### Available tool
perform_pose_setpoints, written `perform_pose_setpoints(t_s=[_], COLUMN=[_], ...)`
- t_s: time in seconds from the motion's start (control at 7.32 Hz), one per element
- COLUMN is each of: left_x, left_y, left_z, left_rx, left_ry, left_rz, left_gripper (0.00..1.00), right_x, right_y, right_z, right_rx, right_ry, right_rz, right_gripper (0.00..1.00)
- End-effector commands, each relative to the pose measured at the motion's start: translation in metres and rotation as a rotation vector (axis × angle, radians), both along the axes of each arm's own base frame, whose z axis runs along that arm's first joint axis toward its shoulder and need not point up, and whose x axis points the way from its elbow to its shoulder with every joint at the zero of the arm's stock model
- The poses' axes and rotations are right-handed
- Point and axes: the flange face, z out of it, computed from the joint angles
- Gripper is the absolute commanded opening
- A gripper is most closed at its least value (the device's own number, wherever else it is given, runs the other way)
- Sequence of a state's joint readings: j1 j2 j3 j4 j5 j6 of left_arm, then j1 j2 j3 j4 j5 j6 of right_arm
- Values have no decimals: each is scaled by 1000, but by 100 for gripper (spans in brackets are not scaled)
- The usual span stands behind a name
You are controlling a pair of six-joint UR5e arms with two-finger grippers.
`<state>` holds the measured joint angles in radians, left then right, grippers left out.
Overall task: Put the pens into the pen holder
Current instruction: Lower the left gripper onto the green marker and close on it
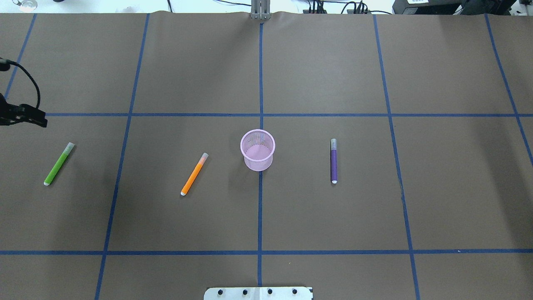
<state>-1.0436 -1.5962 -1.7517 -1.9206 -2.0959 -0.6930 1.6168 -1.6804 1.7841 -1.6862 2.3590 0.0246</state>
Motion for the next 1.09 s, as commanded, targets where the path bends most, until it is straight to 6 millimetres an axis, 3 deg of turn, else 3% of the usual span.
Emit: perform_pose_setpoints(t_s=[0.0,0.27,0.68,0.96], left_x=[59,64,67,81], left_y=[13,10,10,17], left_z=[29,67,62,61], left_rx=[9,49,60,65], left_ry=[-54,-6,23,23], left_rz=[57,50,54,82], left_gripper=[100,100,99,99], right_x=[-1,-1,-1,-1], right_y=[0,0,0,0], right_z=[0,1,1,3], right_rx=[-2,-4,-5,-11], right_ry=[0,0,0,-1], right_rz=[0,-1,0,1], right_gripper=[100,100,100,100])
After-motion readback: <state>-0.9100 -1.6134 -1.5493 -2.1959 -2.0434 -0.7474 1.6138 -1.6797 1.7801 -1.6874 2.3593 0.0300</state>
